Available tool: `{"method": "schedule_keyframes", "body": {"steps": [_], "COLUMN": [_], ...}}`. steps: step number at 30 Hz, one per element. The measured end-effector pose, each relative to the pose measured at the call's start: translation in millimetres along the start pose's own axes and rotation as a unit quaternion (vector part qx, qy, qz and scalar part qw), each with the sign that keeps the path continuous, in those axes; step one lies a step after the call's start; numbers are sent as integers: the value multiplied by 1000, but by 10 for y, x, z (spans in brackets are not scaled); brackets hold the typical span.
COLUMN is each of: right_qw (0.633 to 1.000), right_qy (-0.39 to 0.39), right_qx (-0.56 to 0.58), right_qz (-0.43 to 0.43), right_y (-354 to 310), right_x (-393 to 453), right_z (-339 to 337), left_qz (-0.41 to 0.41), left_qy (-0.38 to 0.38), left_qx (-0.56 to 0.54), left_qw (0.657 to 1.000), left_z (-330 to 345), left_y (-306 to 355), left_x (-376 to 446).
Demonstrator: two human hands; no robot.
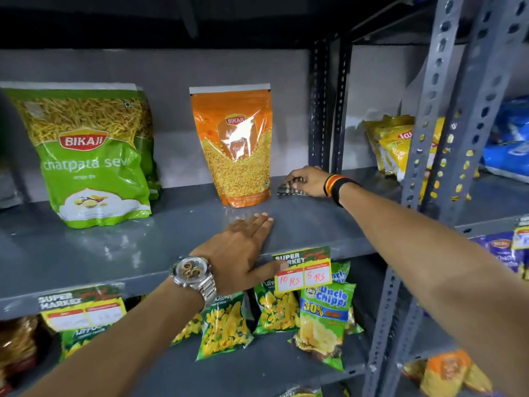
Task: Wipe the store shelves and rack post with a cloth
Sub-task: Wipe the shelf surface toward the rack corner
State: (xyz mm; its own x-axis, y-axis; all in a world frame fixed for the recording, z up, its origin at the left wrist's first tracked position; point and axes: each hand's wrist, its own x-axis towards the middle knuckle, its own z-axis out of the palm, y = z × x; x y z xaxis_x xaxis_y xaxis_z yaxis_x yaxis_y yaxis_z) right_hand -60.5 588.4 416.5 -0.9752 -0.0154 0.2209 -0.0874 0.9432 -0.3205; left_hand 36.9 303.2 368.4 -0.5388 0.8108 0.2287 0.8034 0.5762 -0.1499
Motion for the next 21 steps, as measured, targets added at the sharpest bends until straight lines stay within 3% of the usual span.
{"method": "schedule_keyframes", "body": {"steps": [9,13,16,21], "right_qw": [999,996,998,994], "right_qy": [3,-56,9,103], "right_qx": [-13,21,56,37], "right_qz": [-51,-71,-29,5], "right_y": [-211,-473,-456,-288], "right_x": [-1457,-2175,-2072,-1170], "right_z": [-198,-477,-602,-511], "left_qz": [6,15,13,10], "left_qy": [3,9,6,-10], "left_qx": [7,5,-1,-2], "left_qw": [1000,1000,1000,1000], "left_z": [32,22,-22,-56], "left_y": [-15,-17,-4,23], "left_x": [-6,-28,-28,-38]}}
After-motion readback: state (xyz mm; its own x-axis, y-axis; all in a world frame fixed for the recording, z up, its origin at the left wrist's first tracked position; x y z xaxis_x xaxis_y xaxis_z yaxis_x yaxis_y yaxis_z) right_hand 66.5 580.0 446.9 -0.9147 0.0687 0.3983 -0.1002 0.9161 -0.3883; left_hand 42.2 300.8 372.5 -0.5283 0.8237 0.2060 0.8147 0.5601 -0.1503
